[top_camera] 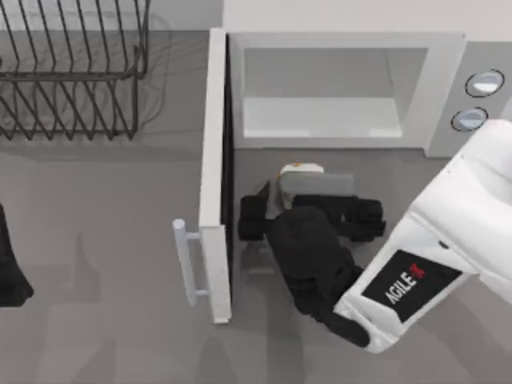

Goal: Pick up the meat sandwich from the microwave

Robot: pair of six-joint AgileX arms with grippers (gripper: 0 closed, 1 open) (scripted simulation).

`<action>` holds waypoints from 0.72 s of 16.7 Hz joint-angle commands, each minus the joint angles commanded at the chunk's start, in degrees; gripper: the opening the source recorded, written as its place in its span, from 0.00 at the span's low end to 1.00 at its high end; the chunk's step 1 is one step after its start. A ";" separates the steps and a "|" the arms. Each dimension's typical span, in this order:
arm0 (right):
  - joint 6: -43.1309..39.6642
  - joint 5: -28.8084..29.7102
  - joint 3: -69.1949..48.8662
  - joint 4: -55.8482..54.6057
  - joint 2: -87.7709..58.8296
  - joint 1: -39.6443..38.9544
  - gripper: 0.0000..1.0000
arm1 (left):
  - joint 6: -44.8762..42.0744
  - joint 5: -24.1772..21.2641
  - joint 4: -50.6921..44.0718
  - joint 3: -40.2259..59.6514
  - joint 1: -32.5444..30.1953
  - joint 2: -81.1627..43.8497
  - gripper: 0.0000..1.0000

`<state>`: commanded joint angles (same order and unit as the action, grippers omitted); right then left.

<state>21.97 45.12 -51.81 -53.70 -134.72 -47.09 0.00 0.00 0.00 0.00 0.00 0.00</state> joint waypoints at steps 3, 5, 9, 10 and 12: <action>0.40 0.81 -0.93 -0.97 -2.34 -0.85 1.00 | 0.00 0.00 0.00 0.00 0.00 0.00 1.00; 0.40 0.81 -0.93 -0.97 -2.34 -0.85 1.00 | 0.00 0.00 0.00 0.00 0.00 0.00 1.00; -1.90 0.91 -2.63 -0.57 -0.66 0.00 1.00 | 0.00 0.00 0.00 0.00 0.00 0.00 1.00; -2.17 0.37 -3.97 -0.08 -1.70 0.59 1.00 | 0.00 0.00 0.00 0.00 0.00 0.00 1.00; -3.01 -1.35 -8.47 1.47 -4.64 2.41 1.00 | 0.00 0.00 0.00 0.00 0.00 0.00 1.00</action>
<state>18.97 43.77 -60.28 -52.24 -139.35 -44.67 0.00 0.00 0.00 0.00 0.00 0.00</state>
